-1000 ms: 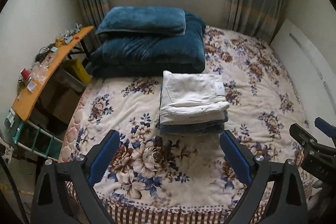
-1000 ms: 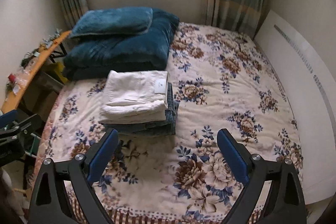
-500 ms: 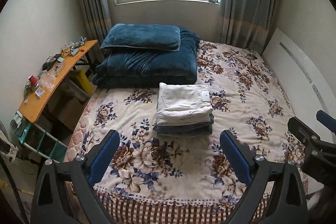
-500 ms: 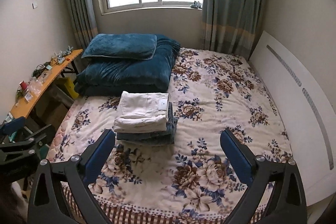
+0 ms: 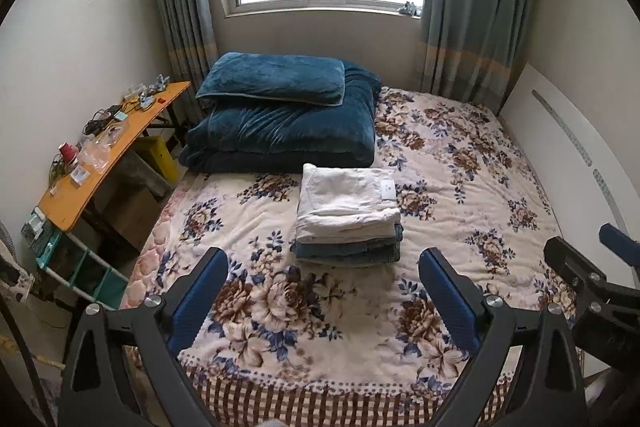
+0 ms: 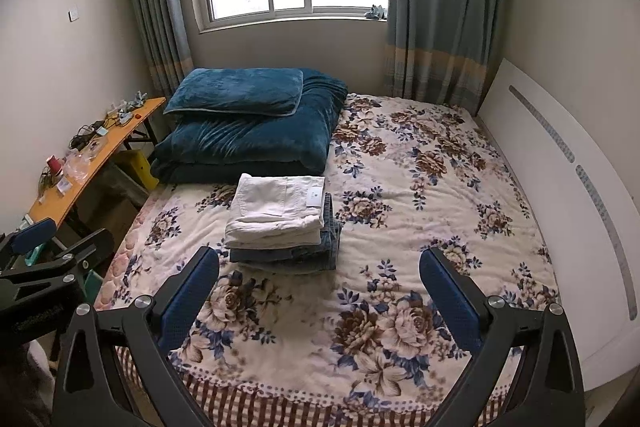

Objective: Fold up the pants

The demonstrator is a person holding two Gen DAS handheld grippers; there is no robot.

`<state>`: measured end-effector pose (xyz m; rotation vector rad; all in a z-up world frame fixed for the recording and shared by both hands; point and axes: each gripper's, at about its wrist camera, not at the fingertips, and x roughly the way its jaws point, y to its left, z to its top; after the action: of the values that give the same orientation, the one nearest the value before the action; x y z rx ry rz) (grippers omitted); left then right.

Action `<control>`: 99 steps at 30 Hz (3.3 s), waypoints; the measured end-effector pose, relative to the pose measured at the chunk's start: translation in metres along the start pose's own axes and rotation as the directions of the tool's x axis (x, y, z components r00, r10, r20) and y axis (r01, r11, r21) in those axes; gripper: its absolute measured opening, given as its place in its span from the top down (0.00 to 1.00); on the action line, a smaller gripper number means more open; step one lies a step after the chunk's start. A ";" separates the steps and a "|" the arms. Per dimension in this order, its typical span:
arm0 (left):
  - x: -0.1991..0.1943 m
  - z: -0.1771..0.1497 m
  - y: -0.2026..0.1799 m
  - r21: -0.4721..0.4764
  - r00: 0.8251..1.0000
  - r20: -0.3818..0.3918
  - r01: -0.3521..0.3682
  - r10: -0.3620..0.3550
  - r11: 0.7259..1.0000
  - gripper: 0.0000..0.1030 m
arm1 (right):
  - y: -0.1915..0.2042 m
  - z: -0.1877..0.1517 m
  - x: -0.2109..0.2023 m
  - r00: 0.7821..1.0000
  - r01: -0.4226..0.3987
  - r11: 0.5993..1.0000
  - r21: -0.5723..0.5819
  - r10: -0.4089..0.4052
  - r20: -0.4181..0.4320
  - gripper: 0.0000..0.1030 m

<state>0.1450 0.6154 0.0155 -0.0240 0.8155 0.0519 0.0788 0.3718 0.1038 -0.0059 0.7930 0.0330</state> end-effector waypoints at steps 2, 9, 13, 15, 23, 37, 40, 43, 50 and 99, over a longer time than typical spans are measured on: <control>0.008 0.001 -0.002 0.003 1.000 0.002 0.002 -0.002 1.000 0.00 | -0.005 0.000 0.005 1.000 0.001 1.000 0.007 -0.001 -0.002 0.01; 0.044 0.002 -0.004 -0.002 0.999 -0.008 -0.033 0.033 0.999 0.00 | -0.013 0.006 0.044 0.998 0.056 0.998 -0.005 -0.056 0.008 0.00; 0.062 0.002 -0.007 0.006 0.998 -0.018 -0.059 0.059 0.998 0.00 | -0.015 0.010 0.075 0.996 0.090 0.996 0.001 -0.090 -0.010 0.00; 0.070 0.004 -0.006 0.000 0.998 -0.027 -0.055 0.055 0.998 0.00 | -0.017 0.012 0.091 0.996 0.084 0.996 0.011 -0.083 -0.036 0.00; 0.093 0.007 -0.009 0.013 0.996 -0.025 -0.085 0.085 0.996 0.00 | -0.019 0.012 0.132 0.992 0.108 0.994 0.015 -0.106 -0.068 0.00; 0.106 0.009 -0.006 0.010 0.996 -0.033 -0.080 0.080 0.997 0.00 | -0.017 0.007 0.153 0.990 0.119 0.993 0.012 -0.117 -0.073 0.00; 0.108 0.009 -0.005 0.012 0.996 -0.030 -0.086 0.086 0.996 0.00 | -0.016 0.005 0.155 0.991 0.115 0.993 0.013 -0.113 -0.072 0.00; 0.109 0.009 -0.004 0.012 0.996 -0.030 -0.084 0.084 0.996 0.00 | -0.016 0.003 0.155 0.991 0.112 0.994 0.016 -0.111 -0.074 0.00; 0.108 0.007 -0.005 0.000 0.997 -0.022 -0.078 0.078 0.997 0.00 | -0.014 -0.002 0.157 0.991 0.112 0.993 0.024 -0.110 -0.074 0.00; 0.089 -0.004 -0.003 0.017 0.994 -0.013 -0.109 0.109 0.994 0.00 | -0.013 -0.009 0.157 0.995 0.065 0.998 0.025 -0.063 -0.076 0.00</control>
<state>0.2034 0.6156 -0.0524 0.0361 0.8308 0.1484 0.1831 0.3626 -0.0149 -0.0065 0.8675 -0.0386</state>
